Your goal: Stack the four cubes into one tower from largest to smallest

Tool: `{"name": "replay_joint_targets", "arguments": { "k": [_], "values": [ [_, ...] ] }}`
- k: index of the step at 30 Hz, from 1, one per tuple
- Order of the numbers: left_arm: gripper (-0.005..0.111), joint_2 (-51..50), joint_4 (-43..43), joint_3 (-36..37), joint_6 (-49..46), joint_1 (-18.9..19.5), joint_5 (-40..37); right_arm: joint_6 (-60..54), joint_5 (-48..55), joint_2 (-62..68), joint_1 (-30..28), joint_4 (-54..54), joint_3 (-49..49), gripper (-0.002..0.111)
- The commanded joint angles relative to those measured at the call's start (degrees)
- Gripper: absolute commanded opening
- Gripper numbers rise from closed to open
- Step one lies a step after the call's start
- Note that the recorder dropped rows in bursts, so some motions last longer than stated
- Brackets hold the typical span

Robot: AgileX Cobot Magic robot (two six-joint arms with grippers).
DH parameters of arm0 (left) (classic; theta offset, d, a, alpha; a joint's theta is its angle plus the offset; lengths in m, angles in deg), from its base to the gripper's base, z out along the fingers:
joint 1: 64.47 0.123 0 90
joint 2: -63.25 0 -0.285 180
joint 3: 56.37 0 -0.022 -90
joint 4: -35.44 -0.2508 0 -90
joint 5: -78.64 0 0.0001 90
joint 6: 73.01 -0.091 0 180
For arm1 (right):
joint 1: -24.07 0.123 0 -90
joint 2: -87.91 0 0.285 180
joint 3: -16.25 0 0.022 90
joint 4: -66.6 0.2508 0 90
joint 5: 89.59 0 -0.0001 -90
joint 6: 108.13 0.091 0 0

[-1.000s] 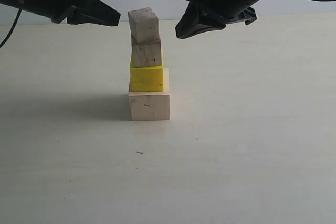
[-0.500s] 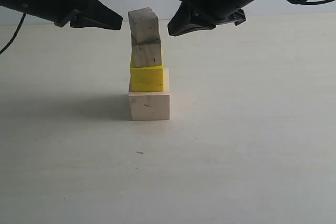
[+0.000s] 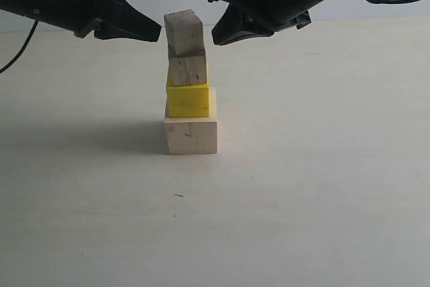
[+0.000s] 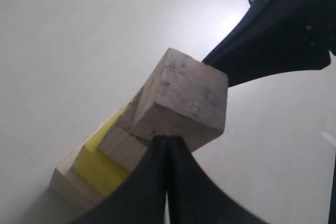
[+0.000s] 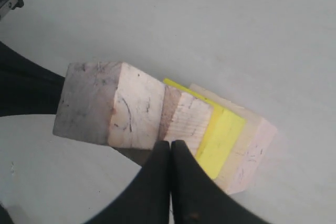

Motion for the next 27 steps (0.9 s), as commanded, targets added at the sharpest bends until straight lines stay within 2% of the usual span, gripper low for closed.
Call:
{"name": "replay_joint_targets", "arguments": {
  "k": [1,27],
  "values": [
    [0.000,0.0,1.3,-0.4,-0.9,0.1,-0.1,-2.3,-0.2,-0.1,-0.3,0.5,0.0,0.000],
    [0.000,-0.5,3.0,-0.4,-3.7,0.1,-0.1,-11.6,2.0,-0.1,-0.3,4.6,0.0,0.000]
  ]
}}
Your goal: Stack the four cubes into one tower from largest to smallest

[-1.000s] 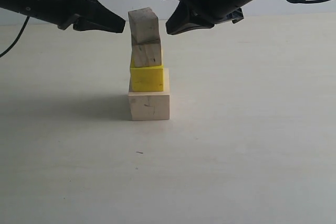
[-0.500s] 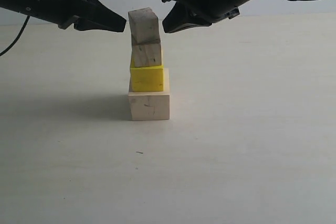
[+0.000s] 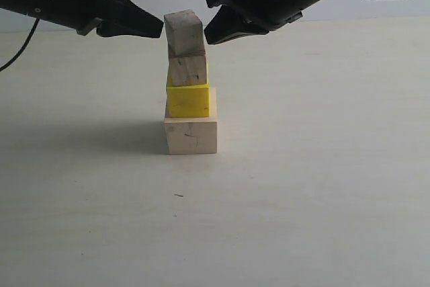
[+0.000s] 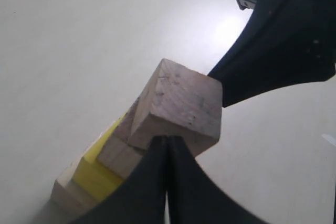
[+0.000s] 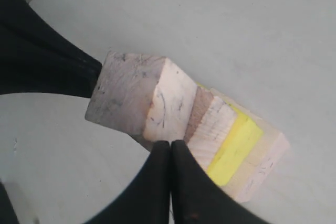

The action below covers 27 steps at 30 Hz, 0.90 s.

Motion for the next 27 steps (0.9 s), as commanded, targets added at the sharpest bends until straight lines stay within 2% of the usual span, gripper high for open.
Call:
{"name": "replay_joint_targets", "arguments": {
  "k": [1,27],
  "values": [
    [0.000,-0.3,1.1,-0.4,-0.4,0.1,0.1,-1.7,0.2,-0.1,-0.3,0.8,0.0,0.000],
    [0.000,-2.3,2.4,-0.4,-1.9,0.1,0.5,-4.7,2.0,-0.1,-0.3,0.9,0.0,0.000]
  ]
}}
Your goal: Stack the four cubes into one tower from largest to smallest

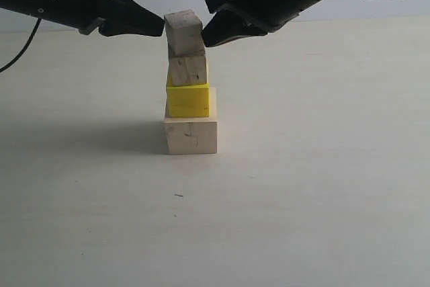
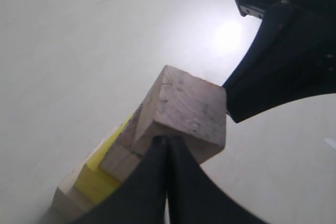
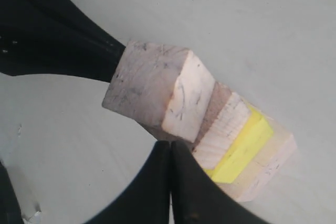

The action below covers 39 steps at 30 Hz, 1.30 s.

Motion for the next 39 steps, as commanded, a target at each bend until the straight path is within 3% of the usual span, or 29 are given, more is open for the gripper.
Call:
{"name": "replay_joint_targets", "arguments": {
  "k": [1,8,16,39],
  "values": [
    [0.000,-1.5,1.0,-0.3,-0.5,0.1,0.1,-0.7,0.0,-0.1,-0.3,-0.4,0.0,0.000],
    [0.000,-1.9,1.3,-0.4,-0.8,0.1,0.1,3.6,-3.2,-0.1,-0.3,-6.0,0.0,0.000],
    [0.000,-1.9,1.3,-0.4,-0.9,0.1,0.1,-0.9,-4.3,0.7,-0.3,0.3,0.0,0.000],
    [0.000,-1.8,1.3,-0.4,-0.9,0.1,-0.2,-2.4,-2.1,1.4,-0.3,1.5,0.1,0.000]
  ]
}}
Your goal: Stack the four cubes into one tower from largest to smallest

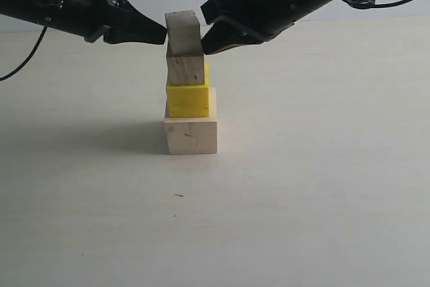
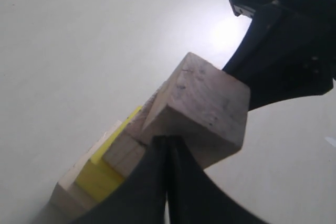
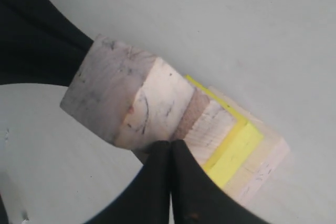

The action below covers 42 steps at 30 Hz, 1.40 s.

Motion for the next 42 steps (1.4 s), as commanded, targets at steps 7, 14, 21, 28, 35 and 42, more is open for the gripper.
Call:
{"name": "replay_joint_targets", "arguments": {
  "k": [7,14,21,28,35,42],
  "values": [
    [0.000,0.1,1.4,-0.4,-0.4,0.1,-0.6,-0.6,1.2,-1.9,-0.3,0.4,0.1,0.000],
    [0.000,0.1,1.4,-0.4,-0.4,0.1,-0.6,-0.7,2.0,-1.9,-0.3,0.8,0.1,0.000],
    [0.000,0.1,1.4,-0.4,-0.4,0.1,-0.7,-0.7,1.3,-1.9,-0.3,-0.2,0.1,0.000],
    [0.000,2.2,-1.2,0.1,1.5,3.1,-0.5,8.2,-3.9,-3.2,-0.3,-8.6,0.1,0.000],
    [0.000,2.2,-1.5,4.9,1.5,3.5,1.6,16.5,-5.9,-2.9,-0.3,-14.4,0.1,0.000],
    [0.000,-0.5,-1.7,8.9,1.3,3.5,3.7,26.8,-6.8,-2.8,-0.5,-24.4,0.0,0.000]
  ]
}}
